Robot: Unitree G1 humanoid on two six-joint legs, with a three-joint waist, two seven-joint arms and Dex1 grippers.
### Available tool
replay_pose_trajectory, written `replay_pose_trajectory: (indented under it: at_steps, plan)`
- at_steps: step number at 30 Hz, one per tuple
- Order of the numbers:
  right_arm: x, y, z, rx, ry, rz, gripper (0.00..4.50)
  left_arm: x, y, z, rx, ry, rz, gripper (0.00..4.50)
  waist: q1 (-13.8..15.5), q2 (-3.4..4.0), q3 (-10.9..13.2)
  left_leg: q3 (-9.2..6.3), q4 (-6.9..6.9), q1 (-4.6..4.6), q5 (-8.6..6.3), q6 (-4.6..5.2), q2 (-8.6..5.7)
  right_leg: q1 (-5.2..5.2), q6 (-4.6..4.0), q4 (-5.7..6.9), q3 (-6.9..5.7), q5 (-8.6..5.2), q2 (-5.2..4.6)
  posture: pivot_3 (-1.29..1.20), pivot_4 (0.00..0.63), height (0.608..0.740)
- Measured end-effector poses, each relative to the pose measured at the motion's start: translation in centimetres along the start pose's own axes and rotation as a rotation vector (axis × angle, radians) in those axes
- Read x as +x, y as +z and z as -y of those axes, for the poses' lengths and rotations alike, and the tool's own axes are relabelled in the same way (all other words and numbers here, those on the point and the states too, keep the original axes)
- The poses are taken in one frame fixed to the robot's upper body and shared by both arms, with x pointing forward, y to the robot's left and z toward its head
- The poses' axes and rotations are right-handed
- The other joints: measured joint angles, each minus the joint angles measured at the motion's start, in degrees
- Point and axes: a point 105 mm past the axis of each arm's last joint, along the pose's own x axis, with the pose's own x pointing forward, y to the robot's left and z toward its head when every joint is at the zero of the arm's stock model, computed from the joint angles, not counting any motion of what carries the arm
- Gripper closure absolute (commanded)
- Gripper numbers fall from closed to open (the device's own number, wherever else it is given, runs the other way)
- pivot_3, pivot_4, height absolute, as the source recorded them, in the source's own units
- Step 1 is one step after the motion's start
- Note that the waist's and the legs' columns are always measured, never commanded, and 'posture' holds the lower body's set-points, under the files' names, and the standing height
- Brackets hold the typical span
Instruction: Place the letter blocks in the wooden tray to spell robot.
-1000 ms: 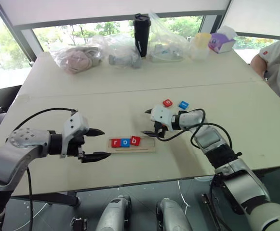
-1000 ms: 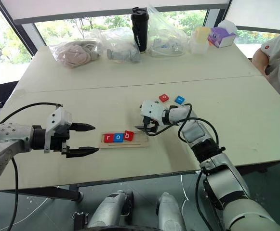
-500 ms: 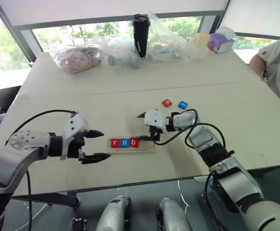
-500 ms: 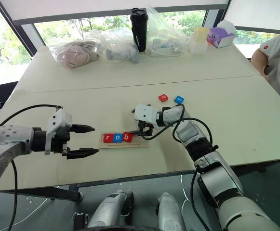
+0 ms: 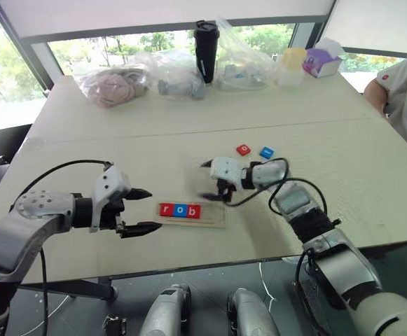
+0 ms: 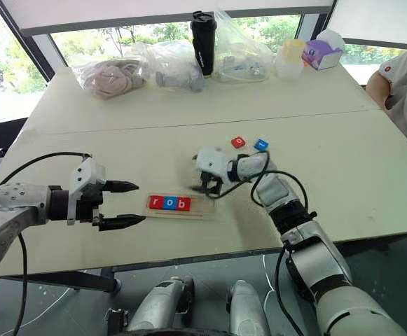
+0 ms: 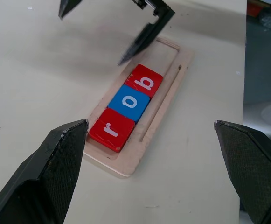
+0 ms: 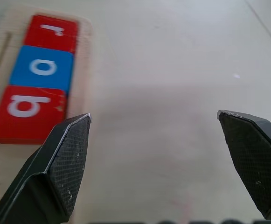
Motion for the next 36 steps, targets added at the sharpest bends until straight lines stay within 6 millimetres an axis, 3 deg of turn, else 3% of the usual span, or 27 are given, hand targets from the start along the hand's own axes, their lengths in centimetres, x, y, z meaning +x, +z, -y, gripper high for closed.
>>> replay_pose_trajectory:
  at_steps: [2,4,6,9,12,18,21,24,27,29,34,36]
  plan:
    - [-2.3,1.1,3.8,0.098,-0.146,0.041,0.02,0.0,0.5,-0.3,0.014,0.019,0.016,0.0,-0.01,-0.01,-0.01,-0.01,0.02,0.01,0.0,0.0,0.0,0.03,-0.01,-0.04,0.0,0.04,0.0,0.0,0.15,0.74]
    - [-3.8,2.0,6.0,0.165,-0.234,0.08,0.02,0.0,0.8,-0.5,0.012,0.032,0.031,0.0,-0.24,-0.04,-0.03,-0.01,-0.05,0.02,0.0,0.0,0.0,0.02,0.0,-0.06,0.0,0.04,0.0,0.0,0.15,0.74]
    - [-4.5,0.5,7.3,0.331,-0.315,0.066,0.02,0.3,2.5,-0.9,0.005,0.028,0.101,0.0,-0.26,-0.05,-0.03,-0.01,-0.06,-0.03,0.01,-0.01,0.01,0.14,0.01,0.01,0.0,0.05,0.01,0.0,0.15,0.74]
    - [-4.6,-3.4,7.5,0.49,-0.382,-0.028,0.02,-0.3,4.3,-1.5,0.03,0.045,0.142,0.0,-0.35,-0.03,-0.02,0.01,-0.07,-0.02,0.03,-0.01,0.01,0.17,0.01,0.03,0.0,0.05,0.01,0.0,0.15,0.74]
    - [-3.7,-5.8,6.6,0.574,-0.376,-0.099,0.02,-0.6,4.0,-2.0,0.021,0.051,0.127,0.0,-0.99,0.01,0.0,0.09,-0.14,-0.03,0.12,0.08,0.01,0.12,0.03,0.04,0.03,0.06,0.03,0.0,0.15,0.74]
    - [-2.6,-4.9,7.7,0.525,-0.396,-0.126,0.02,-1.3,4.1,-3.4,0.008,0.101,0.124,0.0,-1.43,0.02,0.01,0.06,-0.13,-0.01,0.16,0.04,0.01,0.16,0.05,0.07,0.01,0.07,0.07,0.0,0.15,0.74]
    - [-2.0,-5.6,7.3,0.523,-0.397,-0.16,0.02,-1.8,4.3,-4.1,0.008,0.146,0.134,0.0,-1.4,0.02,0.01,0.06,-0.12,-0.02,0.16,0.04,0.0,0.17,0.06,0.07,0.01,0.07,0.06,0.0,0.15,0.74]
    - [-1.8,-6.4,7.0,0.525,-0.413,-0.196,0.87,-1.9,4.2,-4.3,0.006,0.166,0.135,0.0,-1.49,0.02,0.01,0.06,-0.12,-0.01,0.17,0.02,-0.01,0.16,0.14,0.07,0.02,0.12,0.06,0.0,0.15,0.74]
    - [-1.9,-6.5,7.2,0.517,-0.428,-0.214,2.51,-1.8,4.0,-4.3,-0.003,0.175,0.134,0.0,-1.69,0.02,0.01,0.05,-0.13,0.0,0.18,-0.02,-0.01,0.16,0.16,0.09,0.02,0.13,0.07,0.0,0.15,0.74]
    - [-1.9,-6.4,7.3,0.521,-0.434,-0.212,3.33,-1.8,3.7,-4.3,-0.012,0.18,0.129,0.0,-1.82,0.02,0.01,0.05,-0.14,0.01,0.15,-0.09,0.0,0.15,0.16,0.1,0.02,0.13,0.07,0.0,0.15,0.74]
    - [-2.0,-6.3,7.6,0.57,-0.457,-0.185,3.38,-1.7,3.7,-4.2,-0.009,0.184,0.131,0.0,-1.82,0.02,0.01,0.04,-0.13,0.0,0.14,-0.12,0.0,0.14,0.16,0.12,0.02,0.13,0.06,0.0,0.15,0.74]
    - [-2.5,-5.2,8.5,0.585,-0.48,-0.136,3.38,-1.4,3.8,-3.8,0.0,0.172,0.134,0.0,-1.81,0.04,0.02,0.04,-0.14,-0.02,0.14,-0.12,0.0,0.12,0.16,0.12,0.02,0.13,0.05,0.0,0.15,0.74]
